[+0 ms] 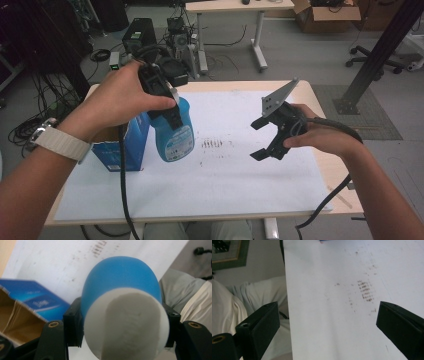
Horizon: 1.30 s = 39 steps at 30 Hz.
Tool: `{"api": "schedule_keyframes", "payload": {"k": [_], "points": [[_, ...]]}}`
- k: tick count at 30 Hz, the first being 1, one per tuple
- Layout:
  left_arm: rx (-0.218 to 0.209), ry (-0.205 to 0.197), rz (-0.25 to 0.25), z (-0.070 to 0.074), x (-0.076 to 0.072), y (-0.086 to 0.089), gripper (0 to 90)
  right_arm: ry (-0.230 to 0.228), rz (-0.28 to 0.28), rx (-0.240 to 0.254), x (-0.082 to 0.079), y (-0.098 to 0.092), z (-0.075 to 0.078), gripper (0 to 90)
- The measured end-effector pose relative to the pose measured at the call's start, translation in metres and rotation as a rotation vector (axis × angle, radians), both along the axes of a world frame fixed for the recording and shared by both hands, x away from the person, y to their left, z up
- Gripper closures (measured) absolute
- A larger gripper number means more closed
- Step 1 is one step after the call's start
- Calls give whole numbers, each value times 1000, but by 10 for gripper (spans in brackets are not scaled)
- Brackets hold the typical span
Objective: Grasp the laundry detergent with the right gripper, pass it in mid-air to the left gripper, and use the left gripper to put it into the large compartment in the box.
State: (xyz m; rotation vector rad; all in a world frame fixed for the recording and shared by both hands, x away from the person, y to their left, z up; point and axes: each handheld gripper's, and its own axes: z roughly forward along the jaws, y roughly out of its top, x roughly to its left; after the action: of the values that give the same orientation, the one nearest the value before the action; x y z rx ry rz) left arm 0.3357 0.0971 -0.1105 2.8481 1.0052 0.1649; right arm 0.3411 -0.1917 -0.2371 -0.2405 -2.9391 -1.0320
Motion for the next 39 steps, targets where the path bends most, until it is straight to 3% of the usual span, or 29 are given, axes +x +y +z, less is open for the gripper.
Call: {"api": "schedule_keyframes", "payload": {"k": [9,17,20,29,39], "points": [[0,-44,191,18,13,21,377,-23,-45,-58,3,-18,10,36],[-36,-48,357,32,23,47,377,-36,-75,-175,6,-29,9,42],[-52,-55,421,38,26,59,377,-22,-103,-180,8,-33,6,42],[-18,-79,575,50,40,85,377,-14,-118,-196,11,-38,0,44],[-31,-116,717,42,53,117,377,-6,-135,-192,14,-45,-6,46]]}}
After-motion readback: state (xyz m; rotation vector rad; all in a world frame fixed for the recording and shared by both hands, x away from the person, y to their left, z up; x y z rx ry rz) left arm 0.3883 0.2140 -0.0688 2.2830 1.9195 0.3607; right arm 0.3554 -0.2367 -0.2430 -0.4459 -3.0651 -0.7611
